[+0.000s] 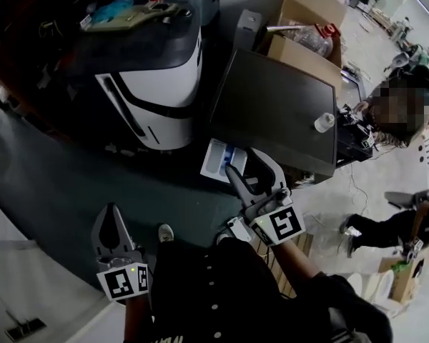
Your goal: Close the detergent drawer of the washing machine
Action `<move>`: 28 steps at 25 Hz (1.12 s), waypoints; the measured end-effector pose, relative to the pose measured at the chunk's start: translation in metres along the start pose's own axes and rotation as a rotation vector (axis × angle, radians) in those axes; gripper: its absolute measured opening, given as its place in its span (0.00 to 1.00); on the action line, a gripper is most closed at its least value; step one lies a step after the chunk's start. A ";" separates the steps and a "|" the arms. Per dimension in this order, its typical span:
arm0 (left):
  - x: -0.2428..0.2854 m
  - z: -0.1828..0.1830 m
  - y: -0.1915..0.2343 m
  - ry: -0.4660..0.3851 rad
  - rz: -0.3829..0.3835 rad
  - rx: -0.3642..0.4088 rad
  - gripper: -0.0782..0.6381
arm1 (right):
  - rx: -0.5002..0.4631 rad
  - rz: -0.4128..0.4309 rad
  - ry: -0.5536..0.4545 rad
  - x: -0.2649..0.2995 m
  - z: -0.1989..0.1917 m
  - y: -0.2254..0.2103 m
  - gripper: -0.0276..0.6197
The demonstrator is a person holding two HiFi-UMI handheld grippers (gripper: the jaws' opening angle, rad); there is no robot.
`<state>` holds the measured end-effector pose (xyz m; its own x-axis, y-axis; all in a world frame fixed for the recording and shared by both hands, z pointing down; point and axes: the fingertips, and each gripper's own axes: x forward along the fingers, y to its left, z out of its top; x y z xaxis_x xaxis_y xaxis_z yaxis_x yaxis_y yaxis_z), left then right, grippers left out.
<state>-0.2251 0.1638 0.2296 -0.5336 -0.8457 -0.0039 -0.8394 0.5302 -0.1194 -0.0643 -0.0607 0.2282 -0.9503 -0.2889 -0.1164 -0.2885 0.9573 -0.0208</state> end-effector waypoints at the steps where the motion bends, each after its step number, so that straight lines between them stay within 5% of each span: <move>1: 0.007 0.001 0.007 -0.003 -0.017 0.004 0.12 | -0.002 -0.013 -0.002 0.005 0.001 0.001 0.37; 16: 0.104 -0.010 0.055 -0.017 -0.309 -0.037 0.12 | -0.055 -0.330 0.043 0.027 0.001 0.011 0.37; 21: 0.123 -0.019 0.046 -0.021 -0.498 -0.043 0.12 | -0.069 -0.518 0.091 0.005 -0.006 0.022 0.37; 28: 0.127 -0.028 0.032 -0.018 -0.678 -0.034 0.12 | -0.075 -0.659 0.089 -0.030 -0.015 0.044 0.37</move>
<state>-0.3226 0.0748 0.2535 0.1132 -0.9926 0.0441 -0.9907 -0.1161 -0.0704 -0.0509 -0.0099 0.2459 -0.5773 -0.8163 -0.0204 -0.8165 0.5772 0.0098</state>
